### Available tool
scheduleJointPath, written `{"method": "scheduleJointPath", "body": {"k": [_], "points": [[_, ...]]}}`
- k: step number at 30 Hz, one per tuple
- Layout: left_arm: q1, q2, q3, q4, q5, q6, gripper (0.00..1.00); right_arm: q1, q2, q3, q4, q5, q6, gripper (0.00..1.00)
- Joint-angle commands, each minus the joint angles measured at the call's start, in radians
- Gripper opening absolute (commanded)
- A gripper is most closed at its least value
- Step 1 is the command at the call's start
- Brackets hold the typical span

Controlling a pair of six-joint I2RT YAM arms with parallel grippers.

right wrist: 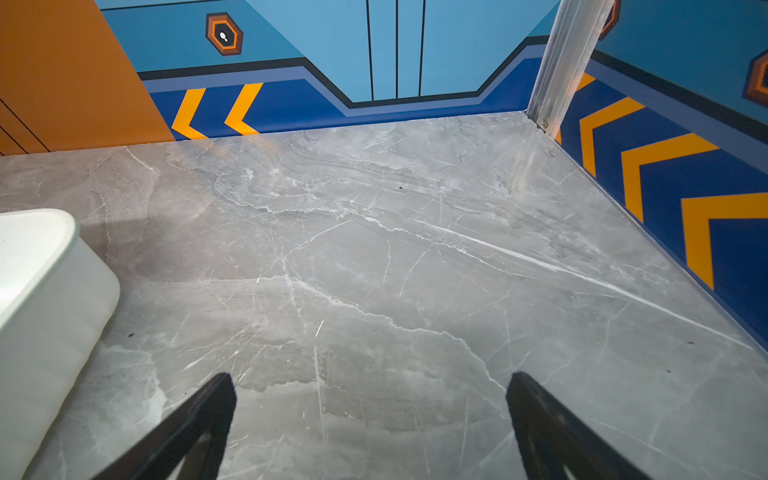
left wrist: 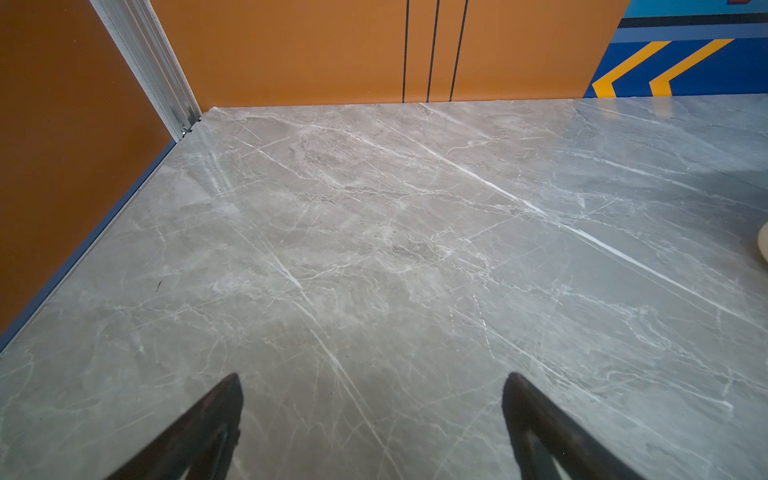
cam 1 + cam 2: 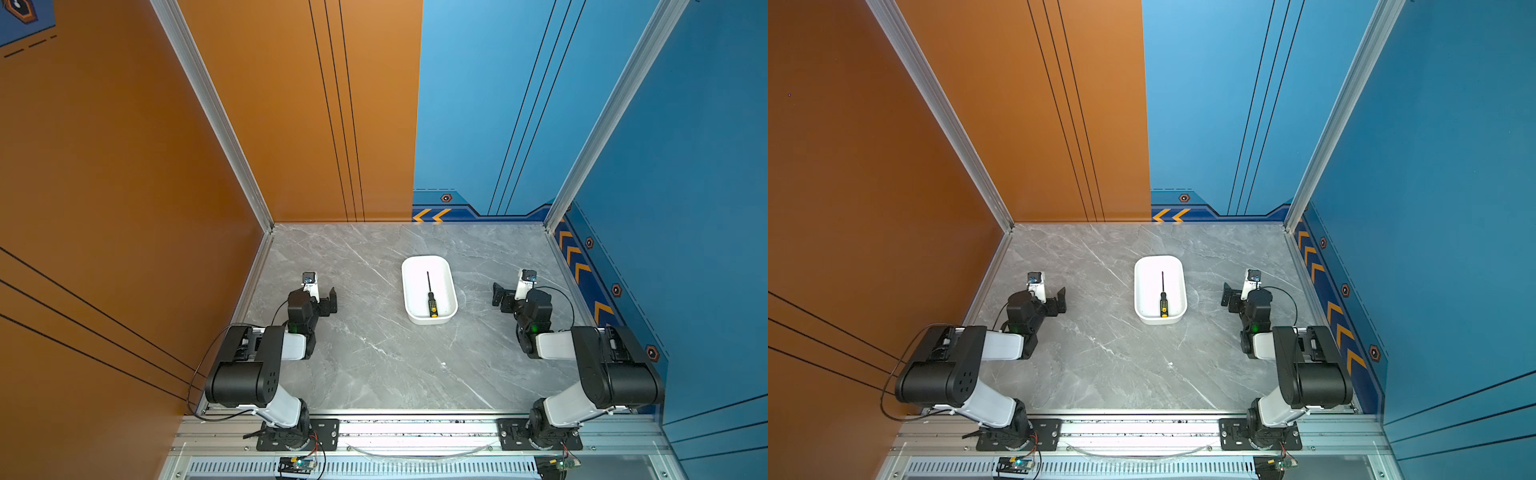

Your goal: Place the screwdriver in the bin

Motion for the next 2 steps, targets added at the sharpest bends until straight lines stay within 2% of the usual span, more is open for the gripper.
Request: {"method": "scheduleJointPath", "body": {"k": [1,2], "points": [[0.000,0.004,0.010,0.011,-0.024,0.000,0.98,0.002,-0.004,0.008,-0.017,0.017,-0.012,1.00],[-0.003,0.003,0.010,0.012,-0.024,0.001,0.98,0.001,-0.004,0.006,-0.016,0.017,-0.013,1.00]]}}
